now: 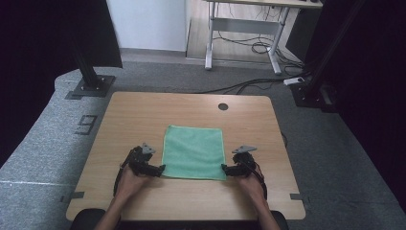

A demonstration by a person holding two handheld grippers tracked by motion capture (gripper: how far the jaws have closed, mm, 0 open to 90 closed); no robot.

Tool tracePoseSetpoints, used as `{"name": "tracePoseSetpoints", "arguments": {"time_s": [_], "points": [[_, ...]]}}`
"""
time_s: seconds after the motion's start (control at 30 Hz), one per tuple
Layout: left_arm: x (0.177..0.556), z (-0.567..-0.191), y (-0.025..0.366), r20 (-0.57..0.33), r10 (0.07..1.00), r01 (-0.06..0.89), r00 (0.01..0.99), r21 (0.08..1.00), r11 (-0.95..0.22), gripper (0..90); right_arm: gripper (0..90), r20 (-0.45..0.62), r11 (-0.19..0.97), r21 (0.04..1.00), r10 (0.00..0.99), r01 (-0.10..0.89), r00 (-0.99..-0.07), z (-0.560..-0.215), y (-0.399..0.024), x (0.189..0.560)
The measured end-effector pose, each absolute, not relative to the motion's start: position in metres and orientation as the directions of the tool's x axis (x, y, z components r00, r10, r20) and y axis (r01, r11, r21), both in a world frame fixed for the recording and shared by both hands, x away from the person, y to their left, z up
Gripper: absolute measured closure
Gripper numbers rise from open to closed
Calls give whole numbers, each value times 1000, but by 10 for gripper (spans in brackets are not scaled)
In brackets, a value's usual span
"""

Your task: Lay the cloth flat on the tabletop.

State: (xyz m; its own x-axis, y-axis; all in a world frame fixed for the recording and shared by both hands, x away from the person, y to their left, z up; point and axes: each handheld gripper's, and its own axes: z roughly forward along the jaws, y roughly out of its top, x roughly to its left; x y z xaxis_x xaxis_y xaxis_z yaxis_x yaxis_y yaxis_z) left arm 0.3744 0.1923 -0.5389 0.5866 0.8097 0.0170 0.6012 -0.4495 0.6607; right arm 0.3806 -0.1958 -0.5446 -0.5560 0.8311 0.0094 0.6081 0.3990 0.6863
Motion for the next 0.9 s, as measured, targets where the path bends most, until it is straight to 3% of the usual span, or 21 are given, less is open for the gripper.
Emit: {"name": "tracePoseSetpoints", "arguments": {"time_s": [0.4,0.67,0.9], "points": [[349,-520,205,-9,775,572,632,680,-459,0,126,22,395,720,808,570,-588,-524,-211,365],[333,-529,219,6,781,585,625,659,-473,0,0,9,388,716,826,580,-564,-525,-228,352],[327,-537,228,3,795,598,606,657,-459,0,0,16,376,717,833,588,-552,-533,-238,342]]}}
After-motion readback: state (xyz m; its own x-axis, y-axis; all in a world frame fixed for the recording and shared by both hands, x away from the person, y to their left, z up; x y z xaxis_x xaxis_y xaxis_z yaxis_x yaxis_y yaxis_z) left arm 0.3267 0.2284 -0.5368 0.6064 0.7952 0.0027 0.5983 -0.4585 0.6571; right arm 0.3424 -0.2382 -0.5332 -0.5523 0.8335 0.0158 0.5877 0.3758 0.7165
